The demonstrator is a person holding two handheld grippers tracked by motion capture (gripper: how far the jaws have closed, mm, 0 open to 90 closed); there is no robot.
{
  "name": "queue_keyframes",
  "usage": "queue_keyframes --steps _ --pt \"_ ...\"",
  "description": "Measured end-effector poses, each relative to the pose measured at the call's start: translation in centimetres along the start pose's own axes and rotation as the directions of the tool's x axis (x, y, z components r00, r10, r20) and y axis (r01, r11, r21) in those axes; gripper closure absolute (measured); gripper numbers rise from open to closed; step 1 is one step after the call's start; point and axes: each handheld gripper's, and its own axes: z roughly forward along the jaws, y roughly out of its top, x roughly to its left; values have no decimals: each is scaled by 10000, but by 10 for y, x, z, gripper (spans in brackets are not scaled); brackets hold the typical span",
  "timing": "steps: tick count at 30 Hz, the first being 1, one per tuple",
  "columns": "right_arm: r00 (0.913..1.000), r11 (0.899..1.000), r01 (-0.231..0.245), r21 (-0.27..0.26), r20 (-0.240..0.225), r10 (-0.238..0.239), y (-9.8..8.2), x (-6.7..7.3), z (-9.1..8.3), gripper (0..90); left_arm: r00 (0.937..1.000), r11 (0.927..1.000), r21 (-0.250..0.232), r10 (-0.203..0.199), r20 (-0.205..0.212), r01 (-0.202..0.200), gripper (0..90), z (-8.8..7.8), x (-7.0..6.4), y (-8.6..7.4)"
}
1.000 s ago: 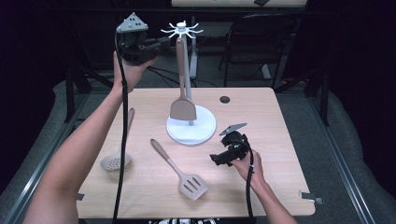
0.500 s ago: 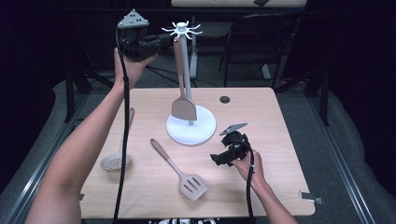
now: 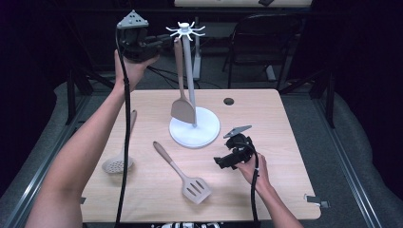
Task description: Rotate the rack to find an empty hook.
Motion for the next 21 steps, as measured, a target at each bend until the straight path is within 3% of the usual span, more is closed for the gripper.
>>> queue_keyframes --steps 4,11,21 --pt "10000 10000 0 -63 -54 0 0 0 0 31 9998 9994 290 -164 -120 167 617 -8 -1 -9" --pt "9998 9999 -38 -164 -199 35 0 2 1 28 9989 9945 1004 -250 -386 287 356 -14 1 -37" --pt "9993 10000 21 -42 -382 -23 -1 4 3 26 9977 9779 2017 -453 -505 546 164 -13 -4 -84"
